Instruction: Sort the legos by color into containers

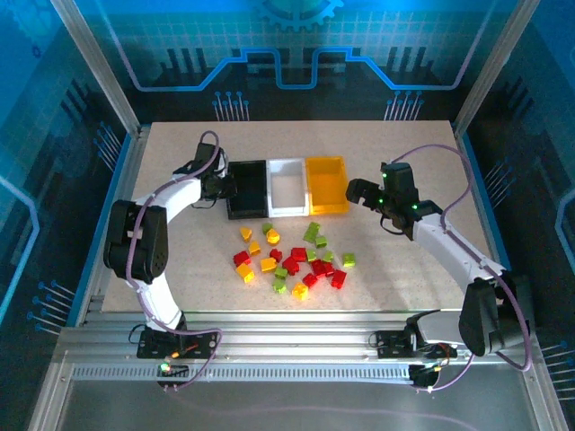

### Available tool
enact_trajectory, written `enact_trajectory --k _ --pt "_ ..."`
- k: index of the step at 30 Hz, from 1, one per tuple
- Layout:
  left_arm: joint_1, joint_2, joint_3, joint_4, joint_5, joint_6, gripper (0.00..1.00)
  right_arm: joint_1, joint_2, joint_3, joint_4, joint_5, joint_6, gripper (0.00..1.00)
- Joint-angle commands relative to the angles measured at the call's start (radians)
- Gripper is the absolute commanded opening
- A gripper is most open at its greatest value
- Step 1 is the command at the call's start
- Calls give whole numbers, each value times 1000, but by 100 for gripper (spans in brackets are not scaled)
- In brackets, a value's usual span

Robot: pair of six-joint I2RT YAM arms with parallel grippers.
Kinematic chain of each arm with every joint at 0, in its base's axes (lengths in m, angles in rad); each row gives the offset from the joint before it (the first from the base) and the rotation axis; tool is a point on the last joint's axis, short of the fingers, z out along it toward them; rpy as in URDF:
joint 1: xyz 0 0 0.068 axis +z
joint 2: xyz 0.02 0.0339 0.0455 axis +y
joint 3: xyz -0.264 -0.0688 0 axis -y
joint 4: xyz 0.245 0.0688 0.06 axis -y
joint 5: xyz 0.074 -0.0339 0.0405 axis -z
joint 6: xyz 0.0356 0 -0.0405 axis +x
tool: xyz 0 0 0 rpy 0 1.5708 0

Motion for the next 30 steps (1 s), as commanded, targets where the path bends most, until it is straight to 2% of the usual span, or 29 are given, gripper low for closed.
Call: enact_trajectory --k 1,2,4,6,11,12,14,15,19,20,27,30 --pt "18 -3 18 -19 51 46 0 -11 -21 -12 7 -11 -7 99" --pt "18 -1 23 -23 51 42 0 -12 -20 -12 7 -12 -7 99" --pt "18 0 28 -22 51 38 22 -11 -17 -12 5 -16 -4 99" --pt "18 -5 32 -18 46 29 39 -10 -16 -10 0 -24 -2 99" --pt "19 -52 49 -4 58 -32 57 7 -4 24 -77 -25 -7 99" --pt "18 -79 47 10 73 -64 73 13 -1 30 -103 -25 -8 99" --pt "16 -144 29 58 118 -139 86 29 8 40 -163 -23 -14 98" --pt "15 -182 6 101 147 -194 97 37 12 39 -191 -22 -18 98" --pt "-17 -314 -80 204 209 -350 99 81 23 10 -242 -23 -27 95" --pt "-34 -343 -103 214 212 -375 99 92 25 -3 -242 -27 -34 92" --pt "-209 -553 -342 287 141 -484 99 172 36 -76 -327 8 -28 77" --pt "-241 -601 -449 309 141 -539 99 196 61 -91 -383 -6 -8 73"
